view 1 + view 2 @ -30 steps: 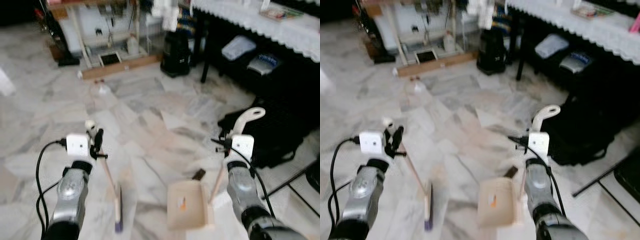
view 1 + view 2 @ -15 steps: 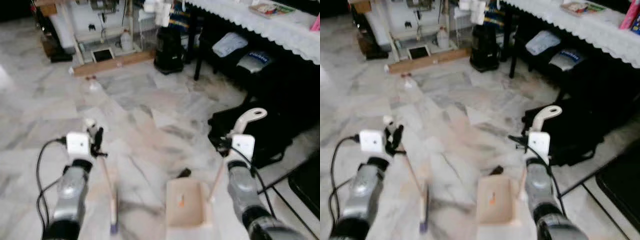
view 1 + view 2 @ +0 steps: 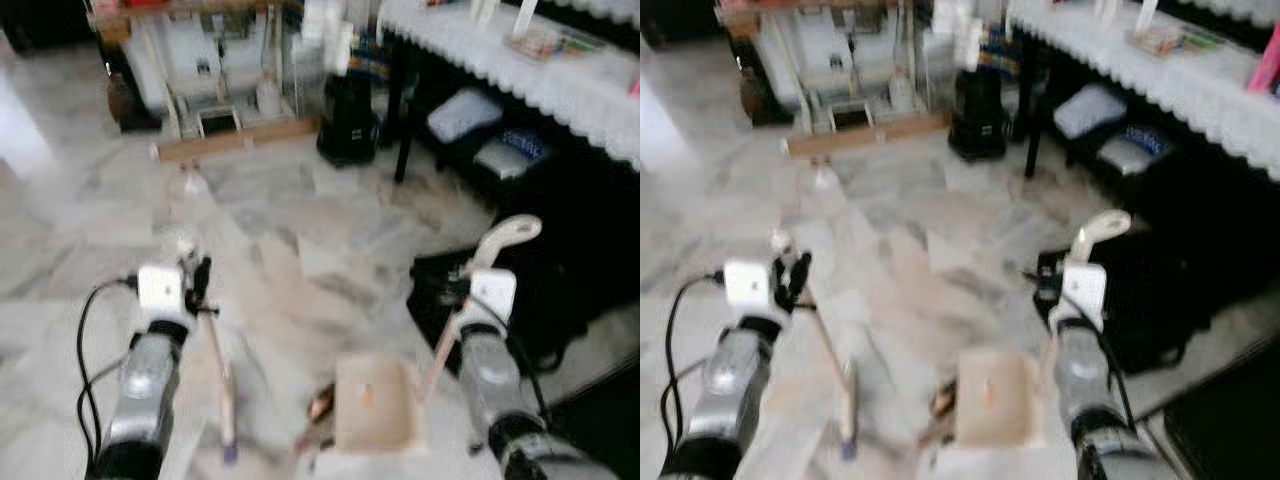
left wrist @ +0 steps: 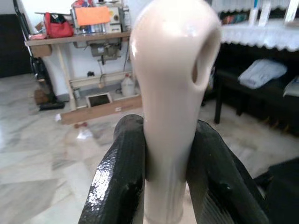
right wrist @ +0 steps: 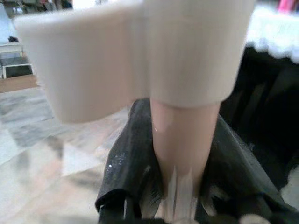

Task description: Sweep floor

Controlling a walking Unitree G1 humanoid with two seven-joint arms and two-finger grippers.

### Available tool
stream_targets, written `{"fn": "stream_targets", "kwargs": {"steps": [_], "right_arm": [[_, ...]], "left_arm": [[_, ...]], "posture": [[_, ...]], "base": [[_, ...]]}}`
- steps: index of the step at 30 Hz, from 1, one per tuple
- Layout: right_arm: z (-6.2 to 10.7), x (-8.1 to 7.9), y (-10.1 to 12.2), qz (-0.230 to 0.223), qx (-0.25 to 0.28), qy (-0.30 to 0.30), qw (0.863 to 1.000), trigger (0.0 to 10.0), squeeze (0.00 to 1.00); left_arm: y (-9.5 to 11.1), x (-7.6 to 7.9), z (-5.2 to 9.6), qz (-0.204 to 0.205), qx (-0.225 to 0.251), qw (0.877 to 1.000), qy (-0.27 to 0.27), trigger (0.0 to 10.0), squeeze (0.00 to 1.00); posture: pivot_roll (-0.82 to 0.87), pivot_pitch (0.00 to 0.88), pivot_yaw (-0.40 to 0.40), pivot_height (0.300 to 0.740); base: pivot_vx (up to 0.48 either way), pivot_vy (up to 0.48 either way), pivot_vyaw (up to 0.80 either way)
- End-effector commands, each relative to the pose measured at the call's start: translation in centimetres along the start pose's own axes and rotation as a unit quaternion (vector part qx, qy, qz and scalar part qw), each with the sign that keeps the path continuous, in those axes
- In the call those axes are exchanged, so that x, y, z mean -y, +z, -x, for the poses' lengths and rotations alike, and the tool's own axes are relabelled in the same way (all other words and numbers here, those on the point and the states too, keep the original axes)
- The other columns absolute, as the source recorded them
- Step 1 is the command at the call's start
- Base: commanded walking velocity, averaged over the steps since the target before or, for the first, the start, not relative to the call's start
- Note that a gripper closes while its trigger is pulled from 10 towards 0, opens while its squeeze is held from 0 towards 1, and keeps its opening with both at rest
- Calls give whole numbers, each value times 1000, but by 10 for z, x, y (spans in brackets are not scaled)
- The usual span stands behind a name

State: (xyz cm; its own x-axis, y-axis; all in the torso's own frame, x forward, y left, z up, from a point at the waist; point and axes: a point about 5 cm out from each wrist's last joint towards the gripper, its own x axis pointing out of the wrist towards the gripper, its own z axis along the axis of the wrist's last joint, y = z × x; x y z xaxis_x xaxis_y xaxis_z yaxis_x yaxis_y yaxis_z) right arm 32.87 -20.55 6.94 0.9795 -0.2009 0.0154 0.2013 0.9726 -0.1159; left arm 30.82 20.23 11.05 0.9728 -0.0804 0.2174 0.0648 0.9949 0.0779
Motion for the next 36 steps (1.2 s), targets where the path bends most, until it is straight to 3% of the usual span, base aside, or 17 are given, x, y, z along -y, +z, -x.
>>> {"fn": "stream_targets", "kwargs": {"steps": [1, 7, 26, 36], "right_arm": [[-5, -8, 11, -13, 25, 7, 1000, 10000, 0], [-5, -6, 12, -14, 26, 8, 1000, 10000, 0], [-4, 3, 9, 0, 24, 31, 999, 10000, 0], [5, -7, 4, 72, 36, 85, 993, 10000, 0]], "left_arm": [[9, -5, -3, -8, 19, 1000, 4, 10000, 0], [10, -6, -4, -10, 21, 1000, 6, 10000, 0], [11, -10, -3, -13, 19, 1000, 10, 10000, 0], [12, -12, -2, -16, 19, 1000, 9, 10000, 0]], "posture": [[48, 27, -1, 740], [47, 47, 2, 740], [45, 77, 6, 740], [45, 89, 7, 740]], "base": [[259, -337, 0], [256, -291, 0], [0, 0, 0], [0, 0, 0]]}}
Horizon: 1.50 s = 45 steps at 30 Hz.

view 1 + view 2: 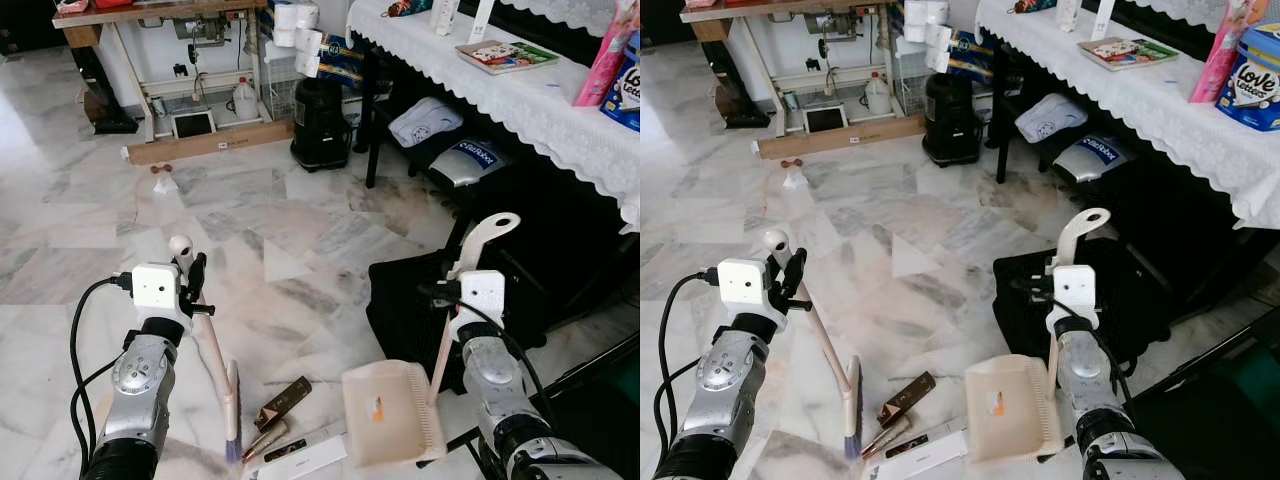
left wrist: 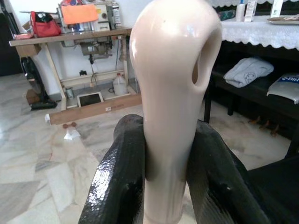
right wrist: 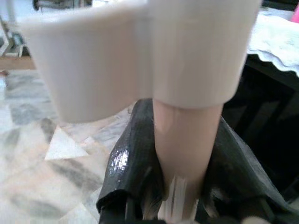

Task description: Sweep floor

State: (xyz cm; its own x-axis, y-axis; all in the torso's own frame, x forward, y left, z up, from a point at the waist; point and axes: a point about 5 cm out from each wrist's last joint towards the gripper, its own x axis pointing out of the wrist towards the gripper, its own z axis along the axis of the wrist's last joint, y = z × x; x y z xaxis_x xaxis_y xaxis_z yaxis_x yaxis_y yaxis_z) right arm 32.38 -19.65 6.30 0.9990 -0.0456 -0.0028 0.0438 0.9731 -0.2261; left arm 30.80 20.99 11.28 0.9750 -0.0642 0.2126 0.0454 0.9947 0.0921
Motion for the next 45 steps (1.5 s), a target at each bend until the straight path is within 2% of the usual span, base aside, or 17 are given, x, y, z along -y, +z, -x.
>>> {"fn": "stream_targets", "kwargs": {"steps": [1, 5, 12, 19, 29, 35, 40, 45], "right_arm": [[-2, 2, 9, 19, 30, 5, 999, 10000, 0], [2, 0, 6, 48, 35, 20, 998, 10000, 0], [9, -7, -1, 68, 32, 27, 997, 10000, 0], [13, -19, -4, 65, 28, 32, 997, 10000, 0], [13, -23, -6, 69, 23, 27, 997, 10000, 0], [16, -22, -9, 88, 22, 21, 996, 10000, 0], [18, -34, -10, 117, 29, 53, 991, 10000, 0], [19, -40, -9, 103, 28, 59, 993, 10000, 0]], "left_arm": [[11, -5, -3, -7, 22, 1000, 1, 10000, 0], [10, -5, -2, -9, 18, 1000, -4, 10000, 0], [4, -2, 4, -4, -5, 1000, -29, 10000, 0], [-2, 3, 10, 9, -32, 998, -60, 10000, 0], [-3, 6, 11, 14, -36, 997, -64, 10000, 0], [0, -2, 15, 4, -39, 997, -61, 10000, 0], [2, -7, 20, -6, -53, 996, -77, 10000, 0], [-2, -14, 22, -8, -53, 998, -45, 10000, 0]], "posture": [[45, 89, 7, 740], [44, 93, 9, 740], [51, 102, 13, 740], [56, 109, 17, 740], [58, 107, 18, 740], [70, 113, 17, 740], [75, 119, 19, 740], [75, 117, 21, 740]], "base": [[0, 0, 0], [0, 0, 0], [0, 0, 0], [0, 0, 0], [0, 0, 0], [0, 0, 0], [0, 0, 0], [0, 0, 0]]}}
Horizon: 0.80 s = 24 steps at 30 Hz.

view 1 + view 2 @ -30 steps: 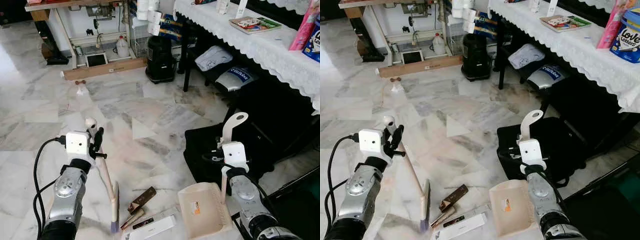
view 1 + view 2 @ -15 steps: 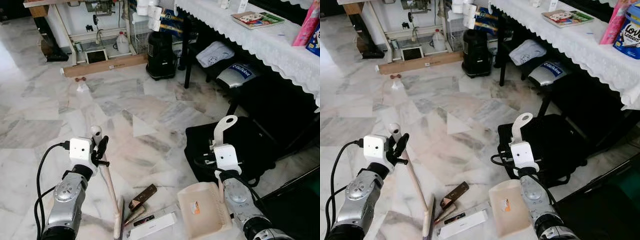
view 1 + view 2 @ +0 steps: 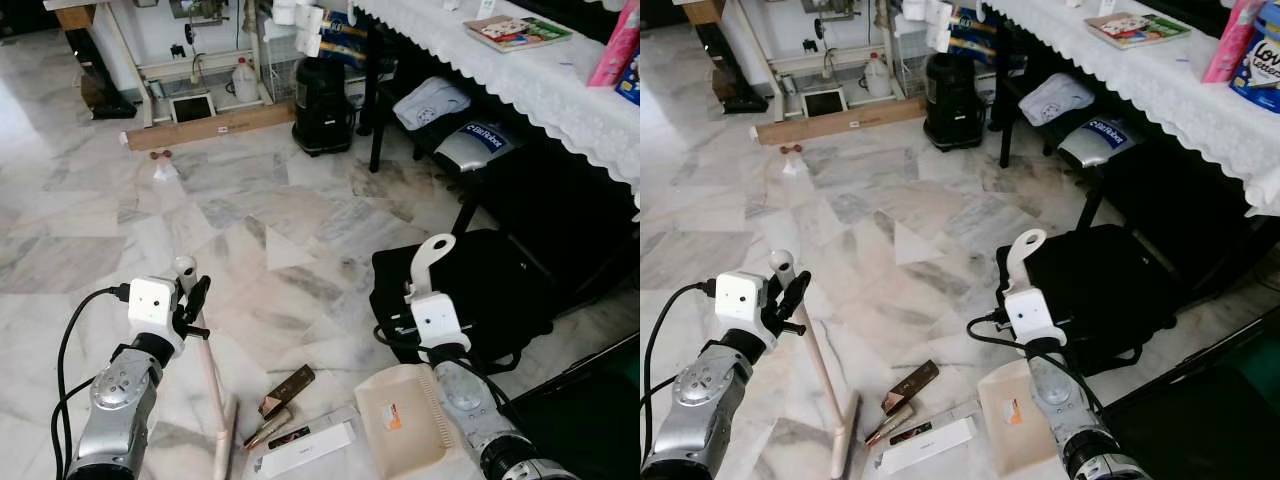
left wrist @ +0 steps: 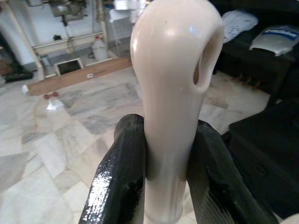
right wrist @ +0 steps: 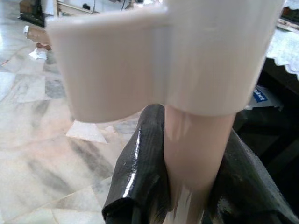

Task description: Sweep floor

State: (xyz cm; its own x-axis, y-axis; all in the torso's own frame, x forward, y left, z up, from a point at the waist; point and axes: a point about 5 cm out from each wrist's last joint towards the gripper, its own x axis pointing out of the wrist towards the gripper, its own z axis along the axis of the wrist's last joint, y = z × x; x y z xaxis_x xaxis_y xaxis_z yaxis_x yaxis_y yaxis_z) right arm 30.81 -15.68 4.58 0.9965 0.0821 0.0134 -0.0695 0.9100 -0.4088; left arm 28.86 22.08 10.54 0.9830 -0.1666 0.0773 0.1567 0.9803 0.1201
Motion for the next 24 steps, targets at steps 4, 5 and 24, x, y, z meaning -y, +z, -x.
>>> {"fn": "stream_targets", "kwargs": {"steps": [4, 5, 24], "right_arm": [[0, 1, 0, -4, -1, -5, 1000, 10000, 0], [0, 3, 0, -5, 0, -7, 1000, 10000, 0], [-9, 16, 10, -28, 19, -42, 999, 10000, 0]], "left_arm": [[-1, -1, 2, 4, 9, 1000, 25, 10000, 0], [-1, 0, 1, 9, 13, 999, 29, 10000, 0], [16, 2, -8, 14, 50, 998, 32, 10000, 0]], "posture": [[75, 116, 20, 740], [69, 114, 19, 740], [62, 104, 14, 740]], "base": [[0, 0, 0], [0, 0, 0], [0, 157, 0]]}}
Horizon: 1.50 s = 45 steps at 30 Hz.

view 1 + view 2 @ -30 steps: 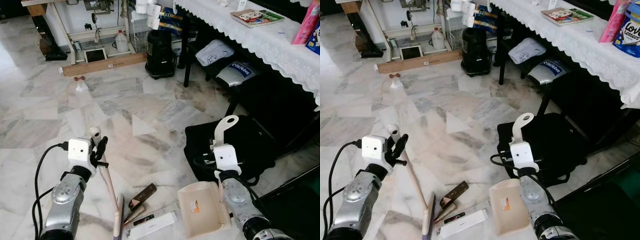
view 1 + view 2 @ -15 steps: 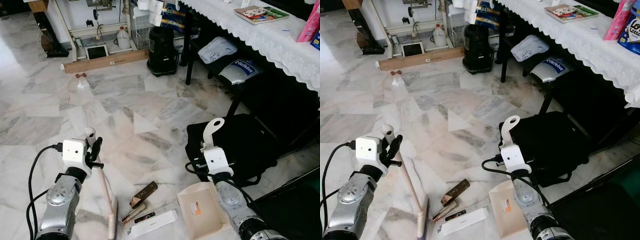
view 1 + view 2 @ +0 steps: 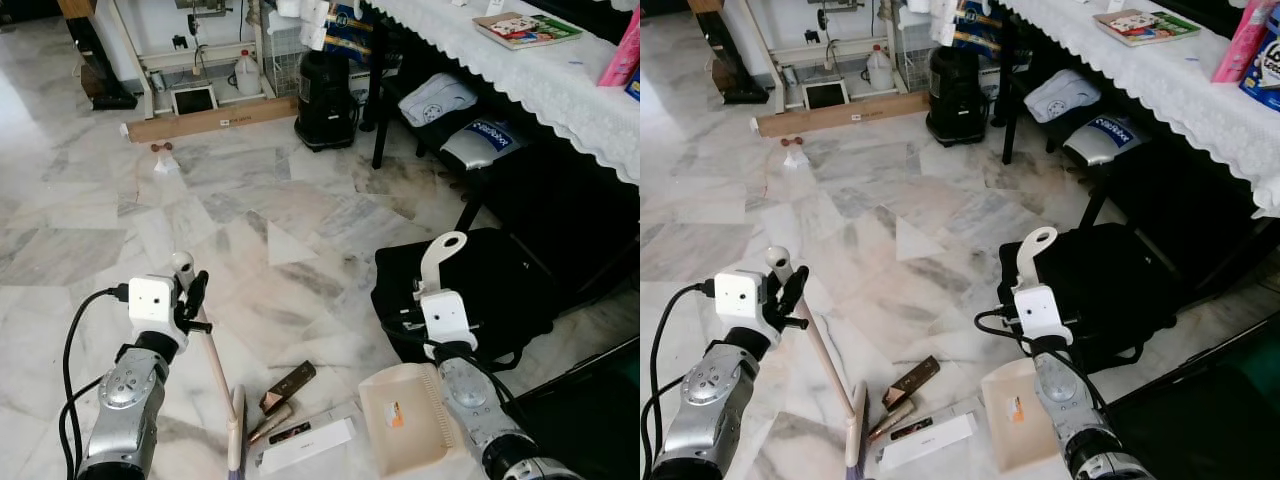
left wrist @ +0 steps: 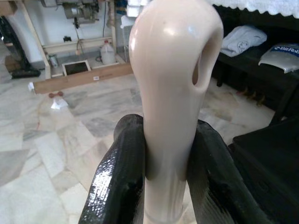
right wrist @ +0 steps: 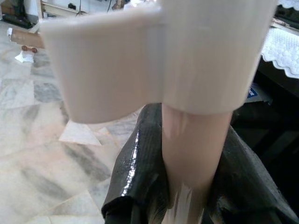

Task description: Sweep floor

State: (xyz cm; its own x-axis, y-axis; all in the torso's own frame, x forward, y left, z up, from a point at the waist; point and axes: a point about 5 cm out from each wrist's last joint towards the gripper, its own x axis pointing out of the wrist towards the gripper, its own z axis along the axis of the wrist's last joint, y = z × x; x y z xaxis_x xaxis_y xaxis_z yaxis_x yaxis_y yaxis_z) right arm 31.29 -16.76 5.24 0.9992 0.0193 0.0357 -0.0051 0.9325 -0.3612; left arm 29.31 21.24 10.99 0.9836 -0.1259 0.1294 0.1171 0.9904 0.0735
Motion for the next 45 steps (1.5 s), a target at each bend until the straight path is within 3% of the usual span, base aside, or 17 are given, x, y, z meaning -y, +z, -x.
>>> {"fn": "stream_targets", "kwargs": {"steps": [1, 18, 45], "right_arm": [[-5, 3, 9, -4, 22, -8, 1000, 10000, 0], [-8, 7, 13, -10, 29, -24, 999, 10000, 0], [-8, 6, 13, -28, 24, -36, 999, 10000, 0]], "left_arm": [[12, -5, -3, -7, 29, 1000, 10, 10000, 0], [20, -4, -8, -7, 43, 999, 8, 10000, 0], [21, -3, -11, -4, 45, 999, 3, 10000, 0]], "posture": [[62, 104, 14, 740], [64, 102, 17, 740], [63, 94, 27, 740]], "base": [[0, 0, 0], [0, 0, 0], [0, 264, 0]]}}
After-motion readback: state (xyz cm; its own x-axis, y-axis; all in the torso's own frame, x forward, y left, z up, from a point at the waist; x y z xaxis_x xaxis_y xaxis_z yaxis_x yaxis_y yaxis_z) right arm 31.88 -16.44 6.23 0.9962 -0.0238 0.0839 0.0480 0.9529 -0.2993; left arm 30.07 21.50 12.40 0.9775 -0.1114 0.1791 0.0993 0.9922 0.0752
